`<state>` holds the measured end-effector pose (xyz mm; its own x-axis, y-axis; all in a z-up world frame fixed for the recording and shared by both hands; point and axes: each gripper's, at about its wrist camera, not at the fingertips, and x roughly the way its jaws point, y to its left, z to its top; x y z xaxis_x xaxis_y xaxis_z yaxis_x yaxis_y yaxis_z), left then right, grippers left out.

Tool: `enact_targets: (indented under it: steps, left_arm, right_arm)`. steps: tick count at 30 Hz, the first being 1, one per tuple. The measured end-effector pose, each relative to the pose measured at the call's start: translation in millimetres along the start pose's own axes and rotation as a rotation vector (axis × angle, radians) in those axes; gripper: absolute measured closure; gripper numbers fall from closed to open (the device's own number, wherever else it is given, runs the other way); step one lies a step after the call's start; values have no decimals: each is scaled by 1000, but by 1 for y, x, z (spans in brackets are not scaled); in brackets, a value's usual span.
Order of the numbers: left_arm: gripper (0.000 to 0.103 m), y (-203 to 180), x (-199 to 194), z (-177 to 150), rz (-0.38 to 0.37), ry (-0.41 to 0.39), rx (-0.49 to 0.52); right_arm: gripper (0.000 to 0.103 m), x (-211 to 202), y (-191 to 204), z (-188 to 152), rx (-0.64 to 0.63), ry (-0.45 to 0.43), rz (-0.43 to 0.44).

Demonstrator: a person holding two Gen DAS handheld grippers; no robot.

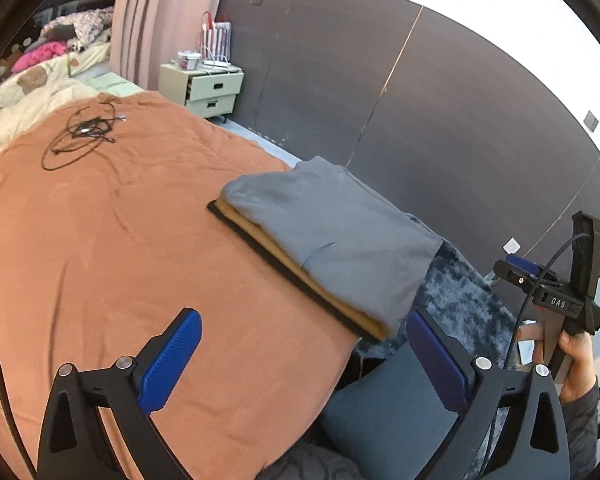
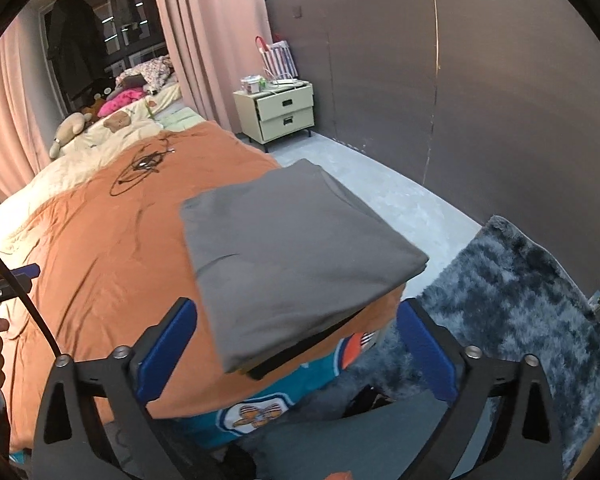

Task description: Fold small clothes

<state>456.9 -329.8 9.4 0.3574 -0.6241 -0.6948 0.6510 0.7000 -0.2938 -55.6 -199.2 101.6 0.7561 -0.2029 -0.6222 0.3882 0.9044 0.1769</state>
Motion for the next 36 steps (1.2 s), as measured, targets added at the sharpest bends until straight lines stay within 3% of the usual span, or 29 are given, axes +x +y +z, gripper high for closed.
enact_targets:
  steps: [15,29,36]
  left_arm:
    - [0,13,-124,-89,74,-125,12]
    - [0,-5,-218,-190,245,-297,-25]
    - [0,-29,-258,-234,320,-401,-27]
  right_arm:
    - [0,-65,51,-52,-31,-52,53]
    - [0,-123,67,-126,-78,-118,197]
    - [0,-143,66,-161,-135,-152,221]
